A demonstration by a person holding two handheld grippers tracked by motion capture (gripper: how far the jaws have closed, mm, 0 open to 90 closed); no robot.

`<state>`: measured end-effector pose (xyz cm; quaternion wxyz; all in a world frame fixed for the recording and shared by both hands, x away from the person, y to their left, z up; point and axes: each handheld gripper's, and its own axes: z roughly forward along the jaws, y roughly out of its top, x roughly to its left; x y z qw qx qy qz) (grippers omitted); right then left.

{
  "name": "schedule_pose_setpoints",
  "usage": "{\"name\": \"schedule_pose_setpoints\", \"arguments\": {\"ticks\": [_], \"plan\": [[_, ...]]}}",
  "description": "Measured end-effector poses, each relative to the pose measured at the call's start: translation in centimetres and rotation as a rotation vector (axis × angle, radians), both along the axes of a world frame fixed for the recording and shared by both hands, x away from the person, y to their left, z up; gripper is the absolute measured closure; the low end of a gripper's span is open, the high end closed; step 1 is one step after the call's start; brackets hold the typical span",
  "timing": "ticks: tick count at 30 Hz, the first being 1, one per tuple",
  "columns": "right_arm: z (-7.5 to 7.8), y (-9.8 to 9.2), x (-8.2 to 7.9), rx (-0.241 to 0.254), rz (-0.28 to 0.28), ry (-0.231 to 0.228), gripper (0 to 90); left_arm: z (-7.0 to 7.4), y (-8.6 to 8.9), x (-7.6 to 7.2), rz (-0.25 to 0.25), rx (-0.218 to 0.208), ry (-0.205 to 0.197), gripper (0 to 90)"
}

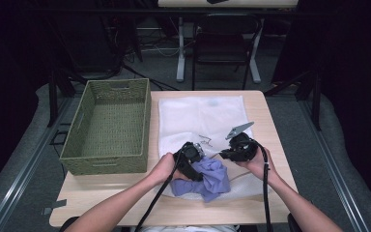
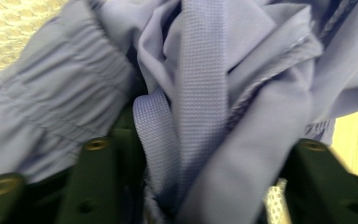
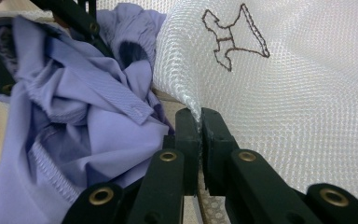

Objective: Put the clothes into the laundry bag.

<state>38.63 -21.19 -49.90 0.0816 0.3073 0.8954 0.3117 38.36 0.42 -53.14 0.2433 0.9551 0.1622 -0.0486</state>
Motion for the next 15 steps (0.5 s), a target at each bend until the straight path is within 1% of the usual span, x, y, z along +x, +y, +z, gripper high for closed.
{"name": "schedule_pose_setpoints", "arguments": {"ticks": [1, 2, 3, 4, 6, 7, 8, 10, 11, 13, 14, 15], "plan": [[0.0, 0.0, 0.0, 0.001, -0.001, 0.000, 87.1, 0.3, 0.0, -0.2, -0.009, 0.007, -0.017, 39.5], [0.0, 0.0, 0.0, 0.001, -0.001, 0.000, 87.1, 0.3, 0.0, -0.2, -0.009, 0.007, -0.017, 33.5], [0.0, -0.1, 0.0, 0.001, -0.002, 0.001, 87.1, 0.8, 0.0, -0.5, -0.011, 0.015, -0.036, 30.4], [0.0, -0.1, 0.0, 0.000, -0.002, 0.000, 87.1, 0.9, 0.0, -0.7, -0.011, 0.012, -0.043, 28.0], [0.1, -0.1, 0.0, 0.001, -0.002, 0.000, 87.1, 1.7, 0.1, -1.0, -0.011, 0.019, -0.070, 23.6], [0.1, -0.1, 0.0, 0.002, -0.003, 0.001, 87.1, 2.1, 0.2, -1.1, -0.014, 0.019, -0.086, 22.3], [0.1, -0.1, 0.0, 0.002, 0.000, -0.001, 87.1, 2.4, 0.3, -1.3, -0.008, 0.007, -0.088, 20.8], [0.2, -0.1, 0.0, 0.004, 0.000, -0.005, 87.1, 3.1, 0.6, -1.4, -0.007, 0.004, -0.108, 18.7], [0.2, -0.1, -0.1, 0.004, -0.005, 0.000, 87.1, 3.4, 0.7, -1.4, -0.004, -0.004, -0.116, 18.2], [0.2, -0.1, -0.1, 0.002, -0.003, -0.003, 87.1, 4.0, 0.9, -1.6, -0.001, -0.013, -0.126, 17.7], [0.2, 0.0, -0.1, 0.003, -0.003, -0.002, 87.1, 4.2, 1.0, -1.7, 0.007, -0.028, -0.128, 17.7], [0.2, 0.0, -0.1, 0.003, -0.002, -0.001, 87.1, 4.4, 1.0, -1.7, 0.003, -0.028, -0.131, 17.7]]}}
